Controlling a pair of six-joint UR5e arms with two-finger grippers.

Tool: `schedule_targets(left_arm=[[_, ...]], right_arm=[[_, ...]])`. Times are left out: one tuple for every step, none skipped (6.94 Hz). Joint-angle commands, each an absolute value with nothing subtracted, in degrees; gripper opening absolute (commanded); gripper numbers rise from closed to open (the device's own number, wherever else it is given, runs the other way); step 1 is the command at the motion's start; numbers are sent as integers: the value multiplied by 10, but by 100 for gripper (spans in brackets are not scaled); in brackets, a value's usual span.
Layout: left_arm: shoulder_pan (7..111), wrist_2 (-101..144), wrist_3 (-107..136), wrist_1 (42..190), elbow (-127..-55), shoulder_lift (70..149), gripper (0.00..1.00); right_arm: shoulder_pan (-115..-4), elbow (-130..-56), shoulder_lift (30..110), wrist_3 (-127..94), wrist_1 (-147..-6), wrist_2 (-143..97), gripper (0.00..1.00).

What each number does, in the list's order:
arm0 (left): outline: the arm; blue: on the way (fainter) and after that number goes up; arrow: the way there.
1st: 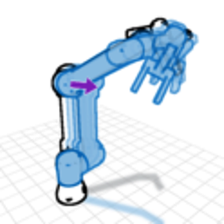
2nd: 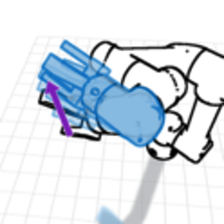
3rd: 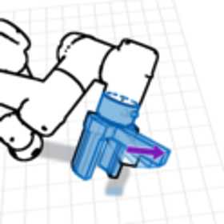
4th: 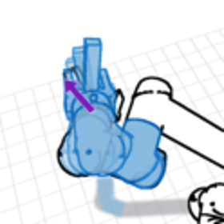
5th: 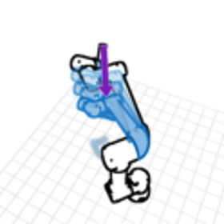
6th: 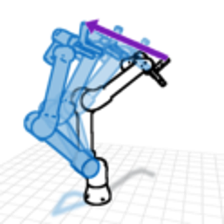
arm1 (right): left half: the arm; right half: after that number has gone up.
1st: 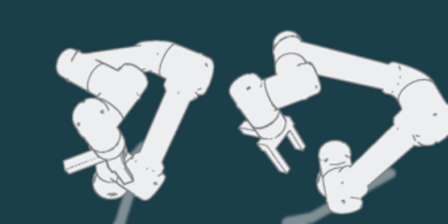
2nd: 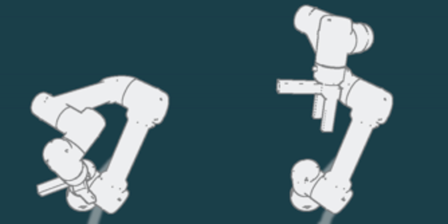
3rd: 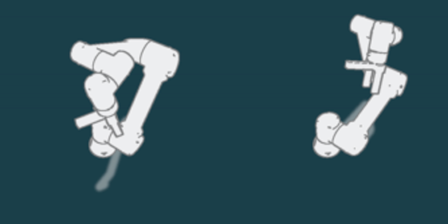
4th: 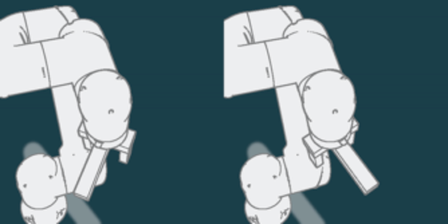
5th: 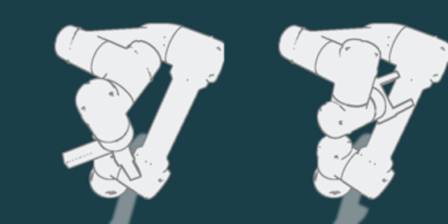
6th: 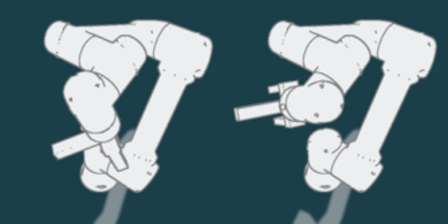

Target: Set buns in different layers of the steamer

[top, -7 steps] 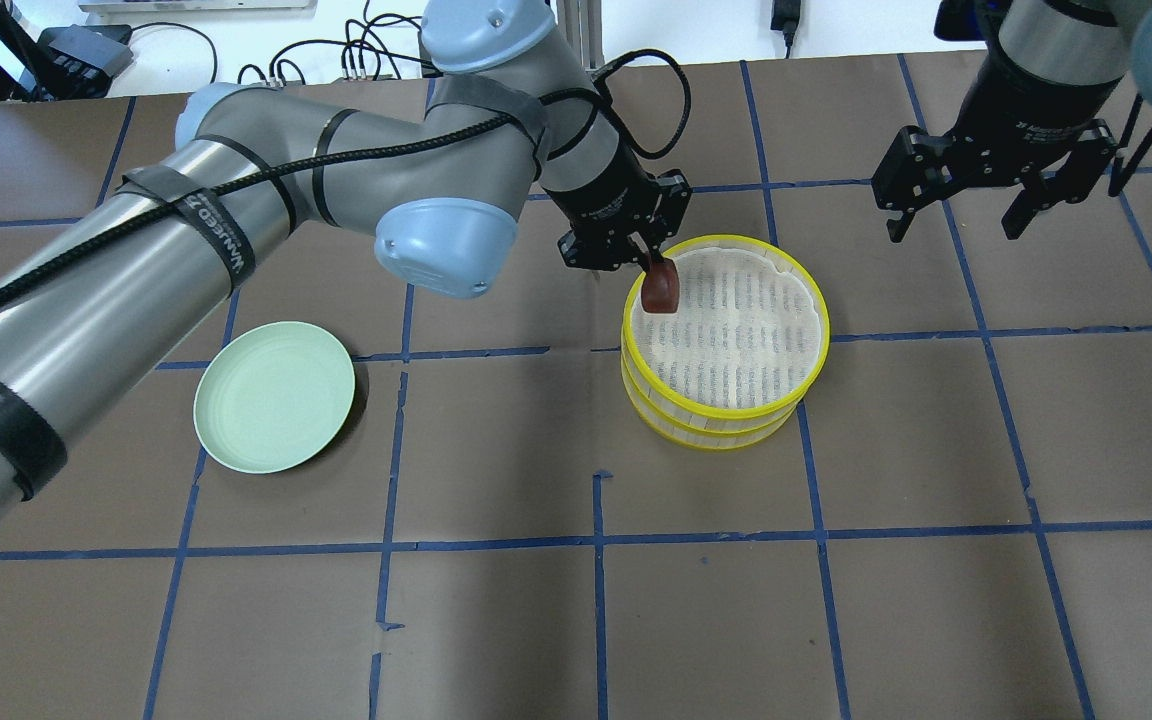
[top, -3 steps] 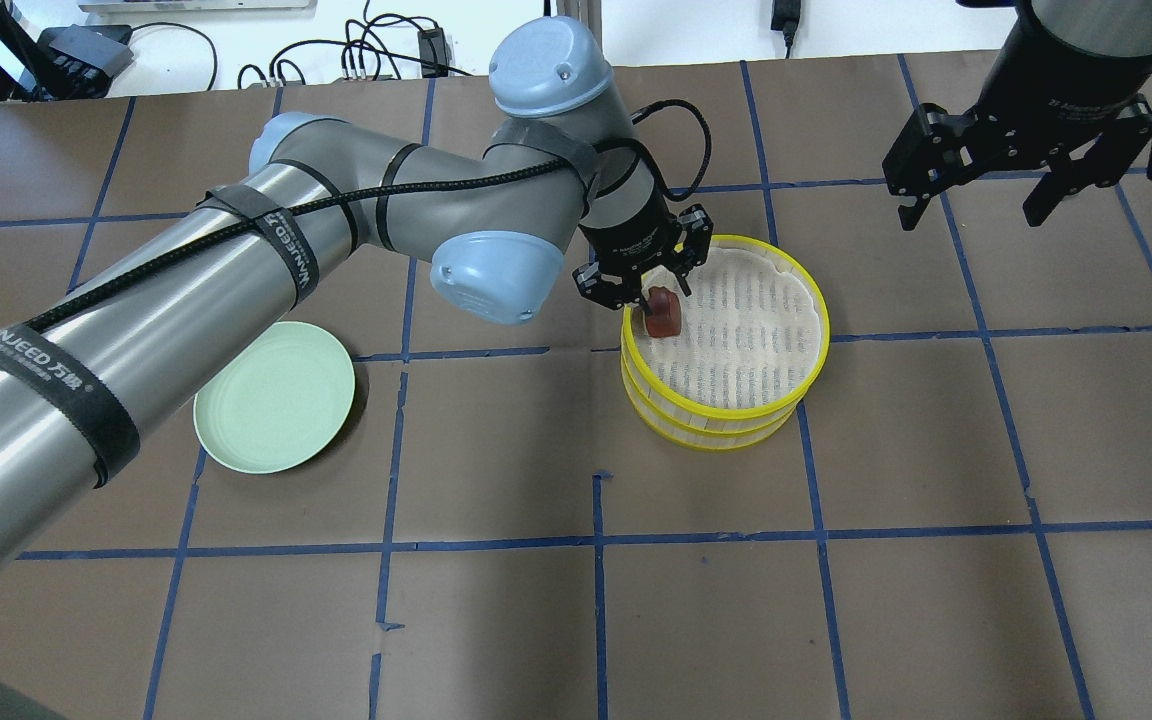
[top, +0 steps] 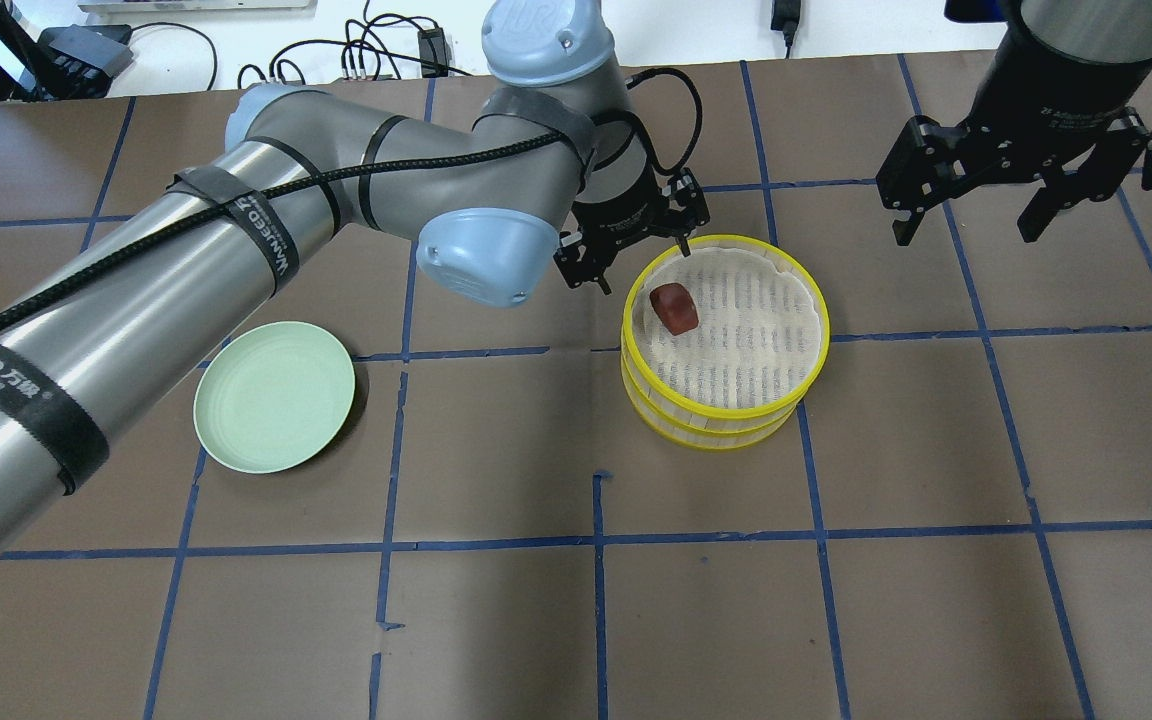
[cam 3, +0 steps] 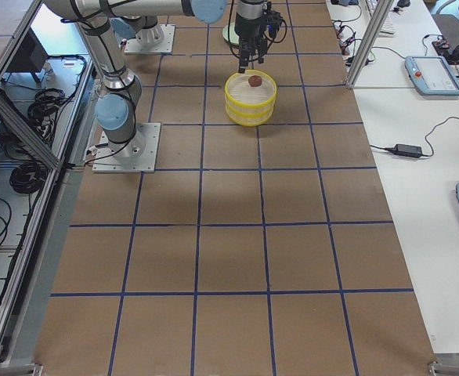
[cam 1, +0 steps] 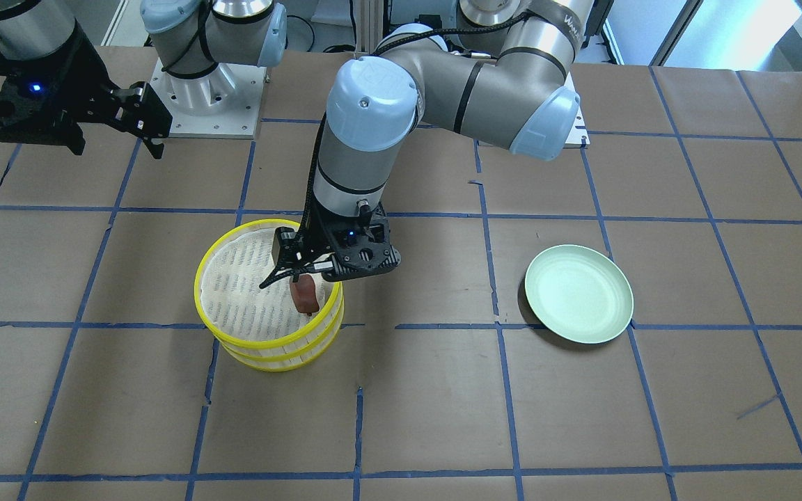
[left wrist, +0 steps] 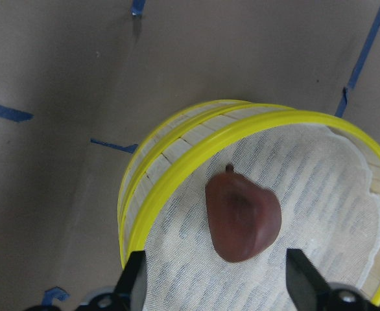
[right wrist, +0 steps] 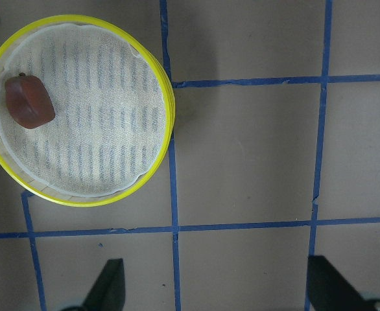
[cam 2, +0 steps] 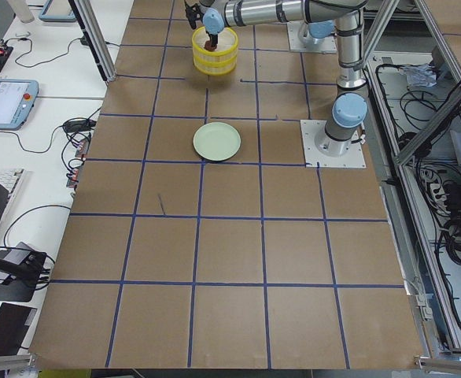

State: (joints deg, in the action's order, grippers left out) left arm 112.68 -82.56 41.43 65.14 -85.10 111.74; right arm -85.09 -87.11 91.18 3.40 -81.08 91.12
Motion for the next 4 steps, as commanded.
schedule_targets(left_arm=[[1081,-895,282,779,-840,1063,92],[1032,-895,190,844,-841,1020,93],[986,-898,102,888,-845,982,96],[945,-910,25,923,-858,947,97]], right_arm=[[-852,-871,908,34,-814,912,100],[-852,-873,908,35,-814,912,100],[-852,-873,904,35,-815,912,100],[-852,-872,903,34,-812,911,100]])
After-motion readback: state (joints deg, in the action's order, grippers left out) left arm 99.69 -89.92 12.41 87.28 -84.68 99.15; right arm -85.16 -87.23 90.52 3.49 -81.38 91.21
